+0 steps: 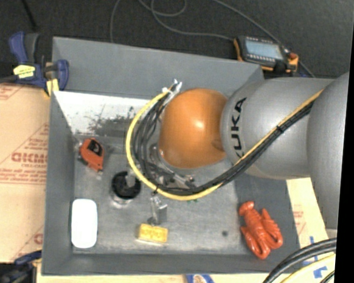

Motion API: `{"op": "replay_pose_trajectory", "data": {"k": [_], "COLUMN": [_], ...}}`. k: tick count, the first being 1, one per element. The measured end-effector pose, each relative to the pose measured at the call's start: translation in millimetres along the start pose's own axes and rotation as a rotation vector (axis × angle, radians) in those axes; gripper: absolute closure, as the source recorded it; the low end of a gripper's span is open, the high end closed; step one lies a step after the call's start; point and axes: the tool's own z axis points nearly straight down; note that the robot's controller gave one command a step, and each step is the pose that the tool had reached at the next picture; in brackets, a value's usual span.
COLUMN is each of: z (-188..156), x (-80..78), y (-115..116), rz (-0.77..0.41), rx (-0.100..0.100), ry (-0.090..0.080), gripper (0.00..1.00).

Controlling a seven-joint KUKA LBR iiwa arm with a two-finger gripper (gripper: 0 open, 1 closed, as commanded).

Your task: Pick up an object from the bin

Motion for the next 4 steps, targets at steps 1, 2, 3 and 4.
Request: {"op": "replay_pose_trajectory", "data": {"k": [1, 2, 3, 4], "z": [12.8, 2.5, -1.2, 10.7], "x": [-19.4, -58.3, -66.5, -84.8], "y": [-4.8, -18.4, -21.1, -4.6], "rz": [-0.089, -0.252, -0.280, -0.305], "rx": [-0.003, -0.001, -0.001, 0.000], "ry": [0.005, 0.002, -0.001, -0.003], "gripper": [0.00, 0.00, 0.00, 0.00]}}
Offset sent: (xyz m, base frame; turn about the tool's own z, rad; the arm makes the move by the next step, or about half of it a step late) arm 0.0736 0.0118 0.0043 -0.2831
